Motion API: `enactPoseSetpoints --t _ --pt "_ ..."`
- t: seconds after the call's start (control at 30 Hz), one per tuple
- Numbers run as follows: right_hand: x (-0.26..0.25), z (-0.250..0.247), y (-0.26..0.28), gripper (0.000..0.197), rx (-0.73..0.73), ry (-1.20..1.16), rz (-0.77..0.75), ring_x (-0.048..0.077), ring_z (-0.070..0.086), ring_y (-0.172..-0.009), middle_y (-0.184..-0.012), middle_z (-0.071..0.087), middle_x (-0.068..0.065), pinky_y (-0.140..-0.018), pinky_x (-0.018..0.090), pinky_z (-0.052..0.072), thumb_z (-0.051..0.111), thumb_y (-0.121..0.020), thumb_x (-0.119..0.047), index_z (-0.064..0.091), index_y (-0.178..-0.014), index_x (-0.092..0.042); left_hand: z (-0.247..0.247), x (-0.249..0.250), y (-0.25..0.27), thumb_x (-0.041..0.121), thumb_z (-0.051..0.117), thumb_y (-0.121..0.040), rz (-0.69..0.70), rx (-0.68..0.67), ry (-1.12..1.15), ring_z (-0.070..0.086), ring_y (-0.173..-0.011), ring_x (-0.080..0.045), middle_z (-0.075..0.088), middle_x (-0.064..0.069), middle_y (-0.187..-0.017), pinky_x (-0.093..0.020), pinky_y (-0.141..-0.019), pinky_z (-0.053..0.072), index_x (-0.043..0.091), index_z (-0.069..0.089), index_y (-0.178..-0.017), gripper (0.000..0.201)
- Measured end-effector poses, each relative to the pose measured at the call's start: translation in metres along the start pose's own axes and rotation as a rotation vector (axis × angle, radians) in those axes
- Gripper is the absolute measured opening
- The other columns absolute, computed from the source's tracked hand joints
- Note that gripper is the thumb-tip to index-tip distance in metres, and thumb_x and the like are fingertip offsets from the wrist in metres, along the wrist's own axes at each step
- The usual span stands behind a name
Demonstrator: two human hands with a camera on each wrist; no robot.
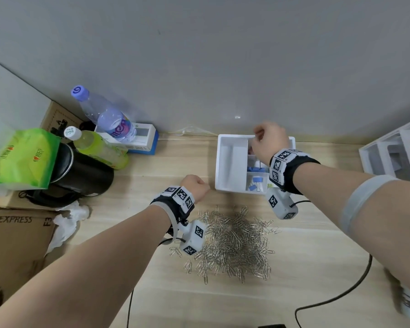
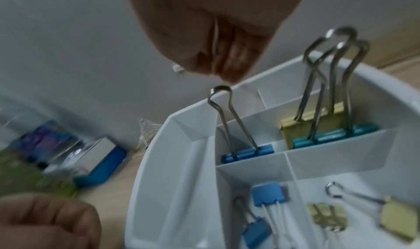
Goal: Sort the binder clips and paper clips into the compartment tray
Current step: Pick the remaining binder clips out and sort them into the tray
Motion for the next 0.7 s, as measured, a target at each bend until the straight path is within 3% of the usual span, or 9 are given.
enactPoseSetpoints --t 0.1,0.17,0.23,0.33,0.4,0.5,0.7 --pt "-0.021 -0.003 0.018 0.018 -0.013 0.07 -0.29 0.021 0.059 -0.088 -0.096 0.065 0.001 -0.08 0.035 0.051 0.053 -0.082 -0.015 0.065 -0.096 -0.017 -0.004 -0.006 0.01 0.013 0.058 -0.083 0.035 0.043 -0.128 0.049 -0.054 -0.015 0.056 -0.003 -0.065 -0.02 -0.048 0.038 0.011 0.06 -0.074 0.009" --pt "-0.03 0.002 0.036 0.016 -0.076 0.096 -0.394 0.019 0.06 -0.084 -0.091 0.065 -0.003 -0.076 0.033 0.051 0.054 -0.081 -0.018 0.064 -0.094 -0.019 -0.005 -0.012 0.017 0.016 0.06 -0.082 0.059 0.044 -0.195 0.055 -0.06 -0.015 0.062 -0.002 -0.072 -0.023 -0.051 0.044 0.012 0.064 -0.082 0.006" --pt "-0.036 0.01 0.055 0.016 -0.163 0.136 -0.434 0.017 0.06 -0.082 -0.09 0.066 -0.006 -0.077 0.032 0.052 0.053 -0.082 -0.022 0.063 -0.094 -0.021 -0.002 -0.017 0.022 0.021 0.06 -0.081 0.074 0.023 -0.27 0.064 -0.072 -0.018 0.068 -0.002 -0.081 -0.031 -0.064 0.056 0.016 0.065 -0.087 0.009" --pt "-0.036 0.031 0.092 0.019 -0.402 0.256 -0.503 0.017 0.061 -0.08 -0.087 0.067 -0.005 -0.072 0.032 0.053 0.052 -0.084 -0.023 0.063 -0.099 -0.02 0.008 -0.023 0.035 0.023 0.058 -0.083 0.122 -0.001 -0.385 0.066 -0.087 -0.023 0.069 -0.005 -0.096 -0.038 -0.08 0.058 0.014 0.066 -0.098 0.019" --pt "-0.026 0.048 0.113 0.023 -0.551 0.328 -0.501 0.017 0.062 -0.081 -0.088 0.067 -0.003 -0.069 0.031 0.054 0.051 -0.084 -0.023 0.063 -0.104 -0.018 0.016 -0.026 0.038 0.026 0.059 -0.084 0.18 -0.017 -0.504 0.063 -0.099 -0.025 0.064 -0.007 -0.112 -0.039 -0.088 0.055 0.014 0.065 -0.113 0.033" --pt "0.0 0.072 0.13 0.035 -0.656 0.419 -0.381 0.02 0.06 -0.09 -0.106 0.059 0.003 -0.076 0.033 0.055 0.055 -0.084 -0.025 0.057 -0.119 -0.016 0.03 -0.036 0.044 0.024 0.061 -0.078 0.253 -0.05 -0.665 0.046 -0.121 -0.027 0.048 -0.007 -0.132 -0.041 -0.102 0.044 0.015 0.051 -0.134 0.057" --pt "0.031 0.102 0.152 0.057 -0.623 0.529 -0.263 0.027 0.041 -0.117 -0.126 0.041 0.01 -0.098 0.038 0.044 0.07 -0.076 -0.032 0.047 -0.122 -0.008 0.054 -0.052 0.058 0.025 0.066 -0.072 0.362 -0.024 -0.682 0.033 -0.124 -0.024 0.039 -0.005 -0.13 -0.038 -0.107 0.037 0.015 0.044 -0.137 0.069"
Point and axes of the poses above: each hand's wrist, its own y-axis away from the middle knuckle, its own z-axis out of the palm, x = y × z, the point moved 4 cm from there along -y, towards the middle knuckle
